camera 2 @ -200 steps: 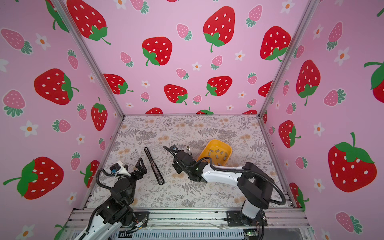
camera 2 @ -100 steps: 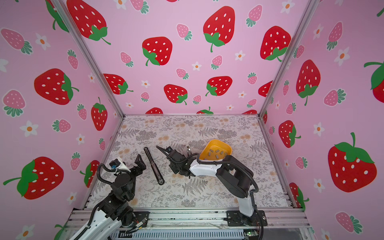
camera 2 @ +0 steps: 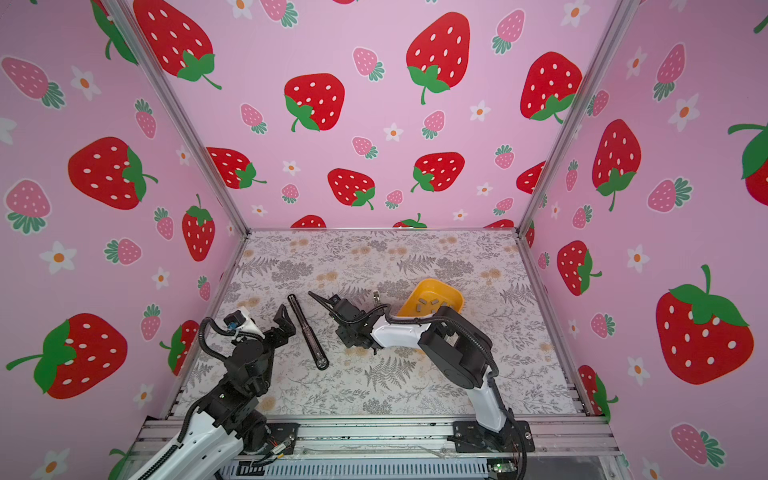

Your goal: Load the staples into the stapler

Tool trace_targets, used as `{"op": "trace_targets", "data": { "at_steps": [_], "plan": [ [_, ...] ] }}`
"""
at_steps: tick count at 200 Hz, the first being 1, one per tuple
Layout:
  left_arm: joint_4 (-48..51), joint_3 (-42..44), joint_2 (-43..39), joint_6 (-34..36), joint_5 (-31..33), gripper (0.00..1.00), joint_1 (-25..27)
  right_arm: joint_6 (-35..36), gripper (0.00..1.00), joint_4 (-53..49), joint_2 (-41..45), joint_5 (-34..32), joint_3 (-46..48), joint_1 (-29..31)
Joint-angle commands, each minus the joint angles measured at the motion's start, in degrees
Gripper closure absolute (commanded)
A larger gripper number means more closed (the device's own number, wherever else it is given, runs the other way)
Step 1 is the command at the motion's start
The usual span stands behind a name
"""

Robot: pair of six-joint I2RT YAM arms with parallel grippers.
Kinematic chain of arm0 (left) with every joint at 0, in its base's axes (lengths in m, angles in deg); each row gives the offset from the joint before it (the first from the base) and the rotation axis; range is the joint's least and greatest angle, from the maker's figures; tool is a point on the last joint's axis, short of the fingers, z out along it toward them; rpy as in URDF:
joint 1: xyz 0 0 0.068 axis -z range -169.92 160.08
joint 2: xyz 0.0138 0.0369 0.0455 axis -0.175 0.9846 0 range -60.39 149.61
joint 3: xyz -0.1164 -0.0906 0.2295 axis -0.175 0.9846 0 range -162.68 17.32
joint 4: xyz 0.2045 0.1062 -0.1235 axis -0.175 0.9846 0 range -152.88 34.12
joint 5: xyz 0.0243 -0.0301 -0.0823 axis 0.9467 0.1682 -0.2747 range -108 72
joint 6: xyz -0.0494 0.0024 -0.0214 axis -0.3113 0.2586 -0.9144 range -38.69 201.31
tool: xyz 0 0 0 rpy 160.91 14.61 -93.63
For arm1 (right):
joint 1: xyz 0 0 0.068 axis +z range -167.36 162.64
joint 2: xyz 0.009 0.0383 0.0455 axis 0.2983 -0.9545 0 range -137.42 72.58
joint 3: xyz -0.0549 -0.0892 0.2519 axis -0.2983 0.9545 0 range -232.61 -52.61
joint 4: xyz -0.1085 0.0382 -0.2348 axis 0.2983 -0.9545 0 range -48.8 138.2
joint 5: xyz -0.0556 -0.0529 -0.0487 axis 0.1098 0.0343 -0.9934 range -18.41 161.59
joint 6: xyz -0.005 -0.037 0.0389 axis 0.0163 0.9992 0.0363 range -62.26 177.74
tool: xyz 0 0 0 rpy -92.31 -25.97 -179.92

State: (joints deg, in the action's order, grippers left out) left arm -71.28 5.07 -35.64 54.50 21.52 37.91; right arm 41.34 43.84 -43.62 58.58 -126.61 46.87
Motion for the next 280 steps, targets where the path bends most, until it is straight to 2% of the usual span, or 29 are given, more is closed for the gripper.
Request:
{"op": "trace_targets", "data": {
  "at_steps": [1,25,71,107,135,153,169,177,191,201,211,225,238,253,267,280],
  "plan": [
    [-0.9,-1.8,-1.4,-0.9,0.6,0.01,-0.3,-0.1,0.73,-1.2,-1.0,0.4,-1.5,-0.2],
    [-1.2,-1.3,-2.2,-1.3,0.8,0.01,-0.4,-0.1,0.67,-1.3,-1.0,-0.1,-1.5,-0.2],
    [-0.6,-1.5,-1.9,-1.4,1.2,0.01,-0.7,-0.7,0.62,-0.5,1.3,0.0,0.3,-0.2],
    [-0.4,-1.5,-2.2,-1.7,1.0,0.01,-0.7,-1.3,0.49,1.3,4.5,0.1,2.8,-0.2],
    [0.4,-1.7,-2.5,-2.4,1.0,0.01,-0.7,-1.9,0.49,2.3,7.8,0.3,5.2,-0.1],
    [5.2,-3.0,-3.3,-6.2,0.1,0.01,-0.7,-2.7,0.49,2.8,11.6,-0.4,7.8,0.1],
    [17.6,-7.2,-5.1,-17.6,-1.6,0.01,-0.7,-4.1,0.49,1.8,16.5,-1.3,10.1,0.1],
    [22.3,-8.8,-6.6,-21.9,-4.2,0.01,-0.7,-4.9,0.49,1.6,19.6,-1.7,11.7,0.1],
    [25.7,-9.2,-10.0,-23.9,-9.6,0.01,-0.7,-6.8,0.49,1.7,25.5,-3.2,15.0,0.1],
    [23.6,-8.0,-13.2,-18.7,-14.9,0.01,-0.7,-8.4,0.49,1.6,29.9,-5.2,17.6,0.2],
    [21.8,-7.3,-16.2,-9.1,-21.0,0.02,-0.7,-9.9,0.51,1.3,34.3,-7.2,20.2,0.1],
    [25.5,-6.9,-19.1,-1.5,-22.4,0.02,-0.7,-12.0,0.56,0.7,40.3,-9.8,23.9,0.0],
    [30.6,-6.0,-20.1,-0.3,-18.9,0.00,-0.7,-14.1,0.59,0.4,45.5,-12.3,27.3,-0.2],
    [33.2,-3.3,-20.3,-0.1,-17.9,0.00,-0.7,-16.3,0.60,-1.2,49.9,-16.0,29.7,-0.7],
    [33.3,-1.6,-20.3,-2.2,-16.1,0.01,-0.7,-17.6,0.60,-4.1,51.7,-18.7,30.2,-2.0],
    [34.4,-2.8,-20.5,-0.9,-17.1,0.01,-0.7,-18.4,0.63,-6.9,52.0,-19.5,30.0,-4.5]
  ]
}}
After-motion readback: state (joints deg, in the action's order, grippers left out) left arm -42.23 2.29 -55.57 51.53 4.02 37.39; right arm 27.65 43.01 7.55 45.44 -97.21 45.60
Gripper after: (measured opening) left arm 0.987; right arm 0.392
